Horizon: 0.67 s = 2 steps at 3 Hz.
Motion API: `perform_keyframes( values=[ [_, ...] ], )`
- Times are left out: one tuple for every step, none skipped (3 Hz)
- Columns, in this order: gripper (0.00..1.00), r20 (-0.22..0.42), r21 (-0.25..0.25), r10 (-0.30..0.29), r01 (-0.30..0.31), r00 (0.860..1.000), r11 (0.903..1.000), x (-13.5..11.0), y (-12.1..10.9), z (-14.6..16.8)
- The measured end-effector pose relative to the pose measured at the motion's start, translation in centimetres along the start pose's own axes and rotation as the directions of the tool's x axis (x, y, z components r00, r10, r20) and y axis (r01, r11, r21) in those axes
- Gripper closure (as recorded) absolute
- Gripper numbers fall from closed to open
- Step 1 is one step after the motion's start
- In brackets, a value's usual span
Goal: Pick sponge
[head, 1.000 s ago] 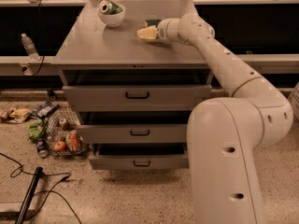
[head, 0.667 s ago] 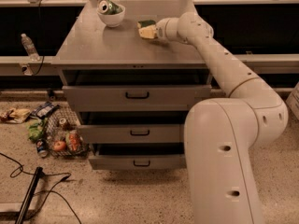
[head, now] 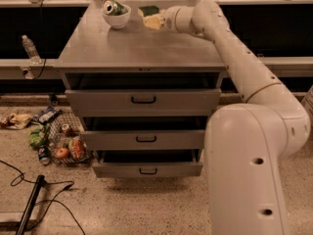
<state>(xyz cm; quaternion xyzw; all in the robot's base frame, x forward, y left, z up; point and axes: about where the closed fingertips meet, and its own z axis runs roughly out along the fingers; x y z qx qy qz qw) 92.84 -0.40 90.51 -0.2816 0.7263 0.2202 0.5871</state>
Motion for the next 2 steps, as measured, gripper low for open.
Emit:
perform_keyframes(
  values=[
    [1.00,0.077,-0.034,-0.056,0.059,0.995,0.9977,-4.8,1.8,-3.2],
    [1.00,0.105,-0.046,-0.076,0.082,0.992,0.9956,-6.5,2.6,-4.3]
  ],
)
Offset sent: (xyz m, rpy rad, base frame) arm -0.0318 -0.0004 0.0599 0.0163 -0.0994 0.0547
